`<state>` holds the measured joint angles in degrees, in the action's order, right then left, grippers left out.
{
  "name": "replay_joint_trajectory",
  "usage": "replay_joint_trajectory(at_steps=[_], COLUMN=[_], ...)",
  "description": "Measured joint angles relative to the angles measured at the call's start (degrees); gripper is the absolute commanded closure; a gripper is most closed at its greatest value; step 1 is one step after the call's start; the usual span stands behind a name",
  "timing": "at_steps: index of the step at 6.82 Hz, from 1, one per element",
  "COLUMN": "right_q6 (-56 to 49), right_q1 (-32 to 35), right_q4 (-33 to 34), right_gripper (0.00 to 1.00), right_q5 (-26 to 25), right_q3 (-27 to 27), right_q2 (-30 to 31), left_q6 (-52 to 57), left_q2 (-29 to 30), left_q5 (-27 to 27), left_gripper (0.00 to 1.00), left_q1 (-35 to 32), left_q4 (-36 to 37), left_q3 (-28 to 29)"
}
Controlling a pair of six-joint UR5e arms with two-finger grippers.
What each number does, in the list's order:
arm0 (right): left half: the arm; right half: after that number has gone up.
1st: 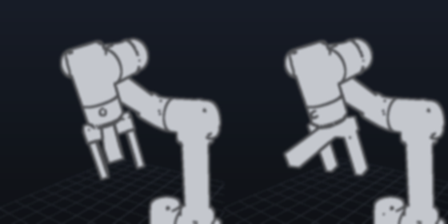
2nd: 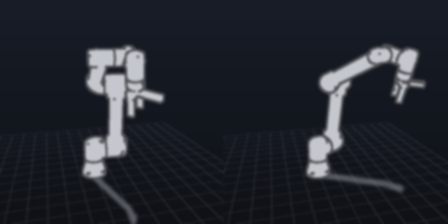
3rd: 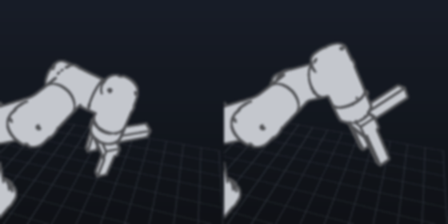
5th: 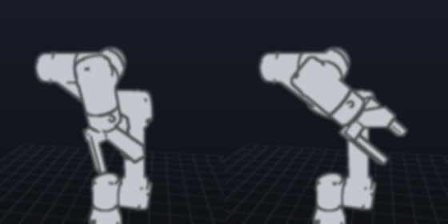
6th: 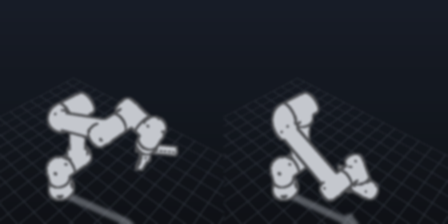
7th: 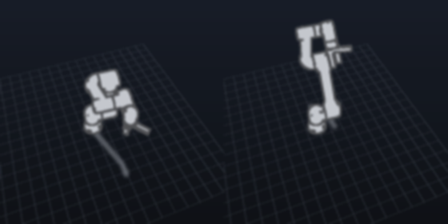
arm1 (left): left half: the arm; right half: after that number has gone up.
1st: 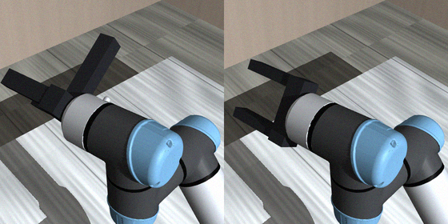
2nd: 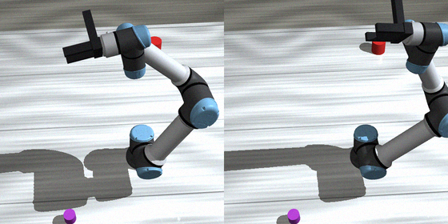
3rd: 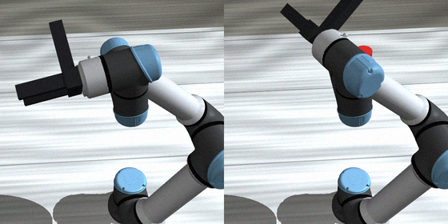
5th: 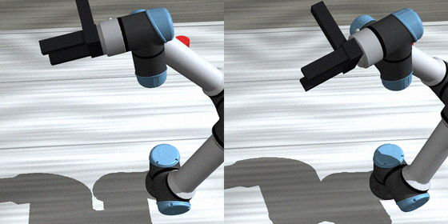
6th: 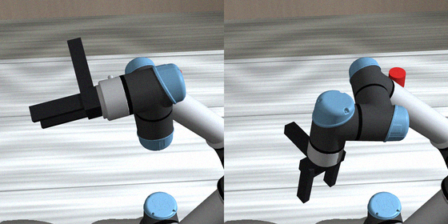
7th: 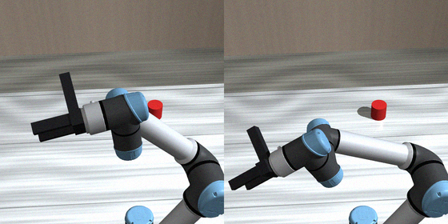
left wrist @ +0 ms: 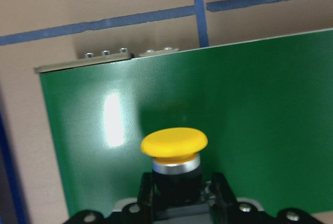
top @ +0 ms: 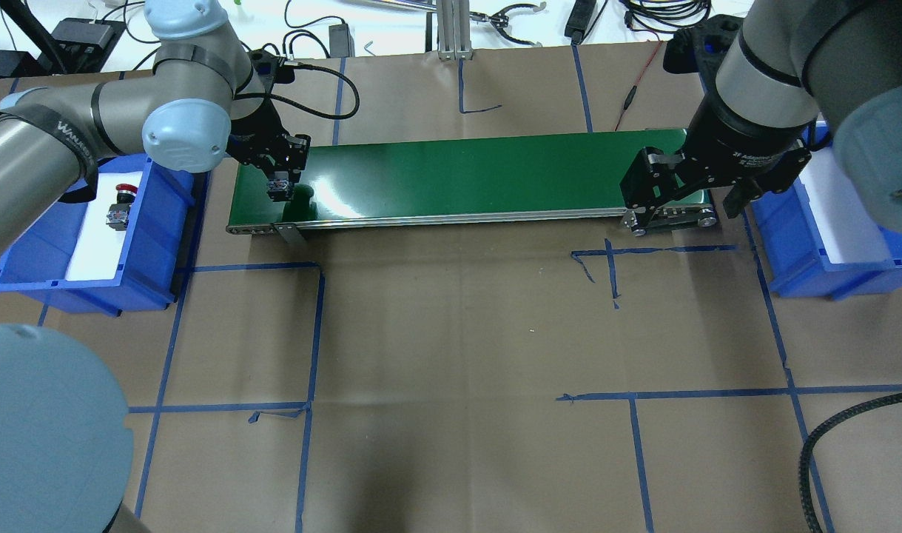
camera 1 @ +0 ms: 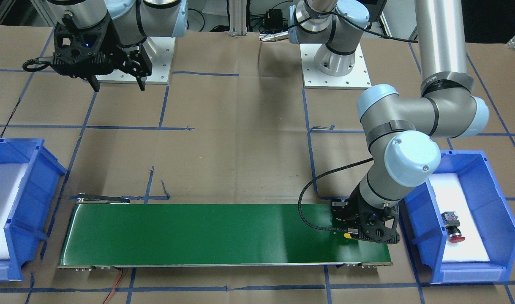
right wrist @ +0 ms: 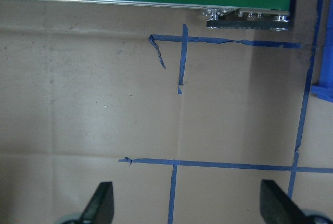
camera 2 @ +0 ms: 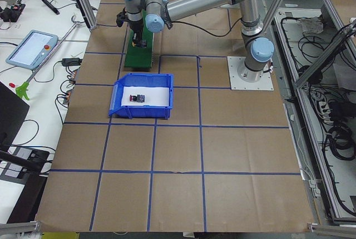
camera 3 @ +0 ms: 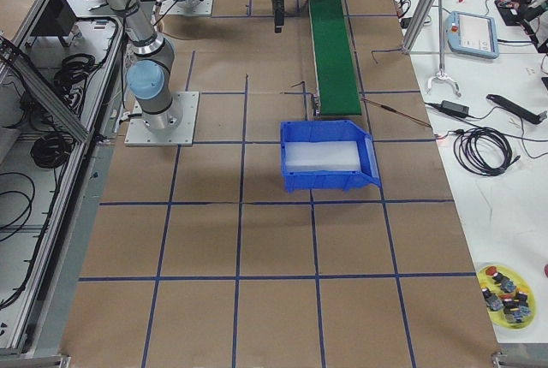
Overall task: Transport two buttons from left to right
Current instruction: 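Carry the yellow button with the left gripper onto the conveyor belt, then open the left gripper to release the yellow button and raise it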
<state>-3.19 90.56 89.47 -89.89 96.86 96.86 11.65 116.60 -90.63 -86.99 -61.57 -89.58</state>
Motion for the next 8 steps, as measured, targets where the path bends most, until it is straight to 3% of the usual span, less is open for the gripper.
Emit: replay_joint_trajectory(at_steps=[2,3,4,5,8], right_q6=[0.01,0.02,0.03,0.03,0.03], right_q1=[0.02,0.04,0.05,0.05,0.03], right_q4=[0.00,0.00,0.00,0.00,0.00], right_gripper=[0.00,0.00,0.00,0.00,0.00], right_q5=[0.04,0.06,0.06,0.06,0.07], right_q3=[0.00,0.00,0.00,0.00,0.03], right_q2=[0.00,0.00,0.00,0.00,0.00], left_q6=[-0.20,-0.45,-0.65,-1.05,-3.34], left_q2=[1.19,1.59,1.70,1.73,0.63], left_q5=[0.02,0.02,-0.02,-0.05,-0.12], left_gripper=[1.00,0.66,0.07,0.00,0.00], left_q1=[-0.15,-0.18,-0.19,-0.19,-0.20], left_q4=[1.89,2.48,2.71,2.76,2.35], left_q3=[-0.68,-0.67,-0.44,-0.09,0.80])
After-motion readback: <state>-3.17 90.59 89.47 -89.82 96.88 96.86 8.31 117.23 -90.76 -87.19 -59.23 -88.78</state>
